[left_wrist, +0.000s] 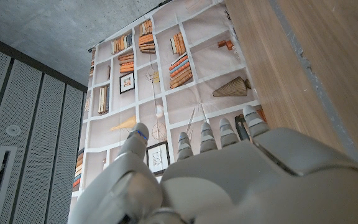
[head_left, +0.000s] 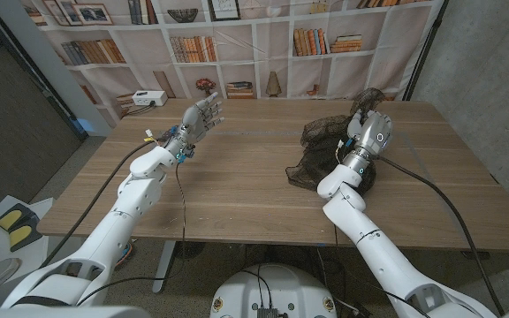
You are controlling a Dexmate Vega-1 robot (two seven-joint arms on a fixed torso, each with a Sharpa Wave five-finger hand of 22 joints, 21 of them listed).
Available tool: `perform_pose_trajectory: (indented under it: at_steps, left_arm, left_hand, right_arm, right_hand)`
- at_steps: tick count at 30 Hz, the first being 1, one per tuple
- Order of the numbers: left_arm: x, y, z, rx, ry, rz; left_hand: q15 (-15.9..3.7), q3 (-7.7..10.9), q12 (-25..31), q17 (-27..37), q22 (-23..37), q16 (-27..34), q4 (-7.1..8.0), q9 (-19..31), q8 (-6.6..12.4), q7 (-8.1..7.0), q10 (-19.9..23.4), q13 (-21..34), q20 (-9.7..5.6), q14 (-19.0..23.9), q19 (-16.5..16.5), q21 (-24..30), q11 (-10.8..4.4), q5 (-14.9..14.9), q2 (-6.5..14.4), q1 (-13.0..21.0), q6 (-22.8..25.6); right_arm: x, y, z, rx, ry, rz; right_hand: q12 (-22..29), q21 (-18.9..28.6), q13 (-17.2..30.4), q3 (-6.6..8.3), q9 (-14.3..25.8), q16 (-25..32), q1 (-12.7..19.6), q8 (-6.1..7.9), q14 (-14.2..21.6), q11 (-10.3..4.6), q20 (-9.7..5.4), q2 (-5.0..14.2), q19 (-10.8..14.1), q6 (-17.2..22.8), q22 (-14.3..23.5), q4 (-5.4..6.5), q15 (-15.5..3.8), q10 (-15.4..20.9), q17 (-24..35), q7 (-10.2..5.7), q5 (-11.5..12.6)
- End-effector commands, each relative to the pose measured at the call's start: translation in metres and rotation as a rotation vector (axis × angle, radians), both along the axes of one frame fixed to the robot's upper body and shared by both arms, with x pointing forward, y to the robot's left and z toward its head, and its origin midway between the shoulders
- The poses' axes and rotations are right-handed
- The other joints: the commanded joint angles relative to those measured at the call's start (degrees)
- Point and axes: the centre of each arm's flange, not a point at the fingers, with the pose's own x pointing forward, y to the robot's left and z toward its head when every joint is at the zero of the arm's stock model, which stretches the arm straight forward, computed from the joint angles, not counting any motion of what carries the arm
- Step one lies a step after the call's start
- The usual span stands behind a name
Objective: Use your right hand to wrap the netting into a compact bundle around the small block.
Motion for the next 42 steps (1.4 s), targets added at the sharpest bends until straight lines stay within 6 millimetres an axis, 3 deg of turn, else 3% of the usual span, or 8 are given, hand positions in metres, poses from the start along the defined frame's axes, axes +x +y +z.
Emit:
perform_pose_trajectory:
  at_steps: [1, 8, 16, 21, 23, 27, 39, 42]
  left_arm:
    - [0.004, -0.008, 0.002, 0.008, 0.001, -0.02]
    - [0.007, -0.012, 0.003, 0.013, -0.002, -0.028]
    - [0.01, -0.016, 0.003, 0.014, 0.0, -0.039]
    - [0.012, -0.017, 0.004, 0.016, -0.003, -0.041]
    - [0.012, -0.017, 0.005, 0.016, -0.004, -0.043]
    - [0.013, -0.019, 0.006, 0.02, -0.004, -0.048]
    - [0.012, -0.021, 0.007, 0.028, -0.007, -0.05]
    - [0.011, -0.021, 0.007, 0.027, -0.007, -0.052]
  left_hand:
    - [0.1, 0.4, -0.12, 0.09, 0.21, 0.1, 0.22, 0.28, -0.13, -0.3, -0.1, 0.17, 0.1, 0.56, 0.34, -0.15, -0.03, 0.16, -0.04, -0.2, -0.04]
    - [0.08, 0.42, -0.14, 0.09, 0.21, 0.07, 0.21, 0.28, -0.12, -0.32, -0.1, 0.17, 0.1, 0.52, 0.34, -0.16, -0.12, 0.16, -0.04, -0.21, -0.03]
    - [0.07, 0.44, -0.17, 0.09, 0.21, 0.06, 0.19, 0.28, -0.1, -0.25, -0.12, 0.17, 0.1, 0.51, 0.34, -0.17, -0.2, 0.17, -0.04, -0.21, -0.01]
    - [0.14, 0.46, -0.19, 0.09, 0.21, 0.07, 0.18, 0.28, -0.07, -0.18, -0.14, 0.18, 0.1, 0.57, 0.34, -0.18, -0.22, 0.17, -0.05, -0.21, 0.07]
    - [0.07, 0.47, -0.2, 0.09, 0.21, 0.06, 0.17, 0.28, -0.08, -0.23, -0.14, 0.18, 0.1, 0.56, 0.34, -0.19, -0.21, 0.17, -0.06, -0.21, 0.05]
    - [0.1, 0.47, -0.21, 0.09, 0.21, 0.08, 0.17, 0.28, -0.07, -0.3, -0.15, 0.18, 0.1, 0.61, 0.35, -0.19, -0.14, 0.17, -0.08, -0.24, 0.06]
    - [0.12, 0.5, -0.26, 0.09, 0.21, 0.03, 0.13, 0.28, -0.08, -0.26, -0.19, 0.19, 0.11, 0.54, 0.36, -0.21, -0.06, 0.17, -0.11, -0.25, 0.02]
    - [0.05, 0.5, -0.25, 0.09, 0.21, 0.04, 0.13, 0.28, -0.06, -0.26, -0.15, 0.19, 0.11, 0.56, 0.36, -0.22, -0.21, 0.17, -0.12, -0.25, 0.07]
  right_arm:
    - [-0.045, 0.004, -0.027, -0.206, -0.087, 0.002]
    - [-0.063, 0.017, -0.033, -0.516, 0.064, 0.036]
    - [-0.068, 0.025, -0.046, -0.677, 0.259, 0.024]
    - [-0.066, 0.019, -0.058, -0.522, 0.416, -0.037]
    - [-0.067, 0.014, -0.061, -0.444, 0.441, -0.061]
    - [-0.067, 0.009, -0.064, -0.333, 0.523, -0.146]
    - [-0.067, -0.003, -0.063, -0.188, 0.777, -0.269]
    - [-0.062, -0.004, -0.062, -0.194, 0.914, -0.258]
  right_hand:
    - [0.47, 0.83, 0.38, 0.88, 0.44, -0.5, 2.36, 1.59, 0.65, -0.48, -0.4, 1.04, 1.5, 1.25, 0.12, -0.33, -6.89, 1.18, -0.27, 0.25, -0.77]
    - [0.32, 0.96, 0.51, 1.42, 0.85, -1.37, 2.01, 2.43, 0.63, -0.52, -0.48, 0.02, 1.91, 1.61, 0.11, -0.3, -7.06, 0.86, -0.72, -0.19, -1.53]
    - [-0.46, 1.02, -0.19, 2.37, 1.1, -2.45, 1.56, 2.86, 0.3, -0.87, -0.6, -0.28, 2.17, 1.04, 0.08, -0.07, -7.19, 0.32, -1.15, -0.52, -2.05]
    - [-1.02, 1.35, -0.74, 3.05, 0.69, -2.82, 0.97, 2.73, 0.96, -0.28, -1.01, -0.46, 3.09, 0.42, 0.08, 0.19, -6.6, 0.12, -1.43, -0.66, -2.42]
    - [-1.71, 1.64, -1.11, 3.44, 0.29, -2.83, 0.49, 2.57, 1.44, 0.7, -1.08, -0.43, 3.84, 0.08, 0.1, 0.41, -5.52, -0.71, -1.45, -0.44, -2.66]
    - [-2.35, 2.34, -1.66, 4.18, -0.54, -2.79, -0.32, 2.13, 2.34, 1.19, -0.39, -0.19, 5.48, -0.65, 0.16, 0.78, -4.68, -0.71, -1.52, 0.11, -2.76]
    - [-3.45, 2.3, -2.24, 4.98, -1.5, -2.6, -0.85, 1.7, 3.2, 1.8, -0.03, -0.26, 5.15, -1.18, 0.23, 0.67, -3.65, -1.57, -1.45, 0.31, -2.67]
    - [-5.3, 1.86, -2.79, 5.35, -2.45, -3.07, -2.07, 0.33, 1.38, 2.3, 0.26, -0.04, 3.84, -4.11, 0.26, 1.15, -2.85, -4.09, -0.96, -0.08, -2.66]
